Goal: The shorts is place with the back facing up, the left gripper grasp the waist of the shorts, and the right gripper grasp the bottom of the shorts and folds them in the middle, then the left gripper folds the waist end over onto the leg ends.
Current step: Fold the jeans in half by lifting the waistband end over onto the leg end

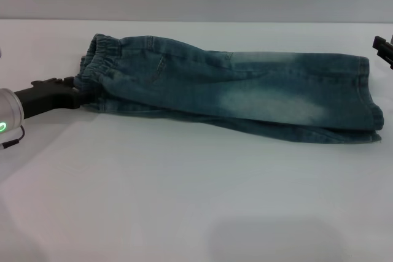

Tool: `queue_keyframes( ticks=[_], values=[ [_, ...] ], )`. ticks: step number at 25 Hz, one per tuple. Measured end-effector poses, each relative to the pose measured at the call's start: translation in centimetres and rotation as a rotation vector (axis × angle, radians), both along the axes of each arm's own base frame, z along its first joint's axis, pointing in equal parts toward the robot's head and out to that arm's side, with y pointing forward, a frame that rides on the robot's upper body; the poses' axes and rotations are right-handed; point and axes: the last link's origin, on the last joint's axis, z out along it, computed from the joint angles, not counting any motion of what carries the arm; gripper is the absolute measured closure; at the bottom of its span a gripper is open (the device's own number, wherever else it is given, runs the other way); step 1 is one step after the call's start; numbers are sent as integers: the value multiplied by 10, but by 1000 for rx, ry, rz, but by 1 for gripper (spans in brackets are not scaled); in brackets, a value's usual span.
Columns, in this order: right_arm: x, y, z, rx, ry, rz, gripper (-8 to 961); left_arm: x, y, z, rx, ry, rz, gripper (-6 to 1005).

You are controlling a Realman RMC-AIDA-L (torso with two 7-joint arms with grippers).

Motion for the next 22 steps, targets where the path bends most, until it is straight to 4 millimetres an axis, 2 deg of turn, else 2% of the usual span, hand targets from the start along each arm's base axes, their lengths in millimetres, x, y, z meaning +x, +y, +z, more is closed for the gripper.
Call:
queue_keyframes(
  ticks=[22],
  values=[
    [-1,-6,-4,-16,23,20,555,10,10,2,19,18,-42,277]
  ],
)
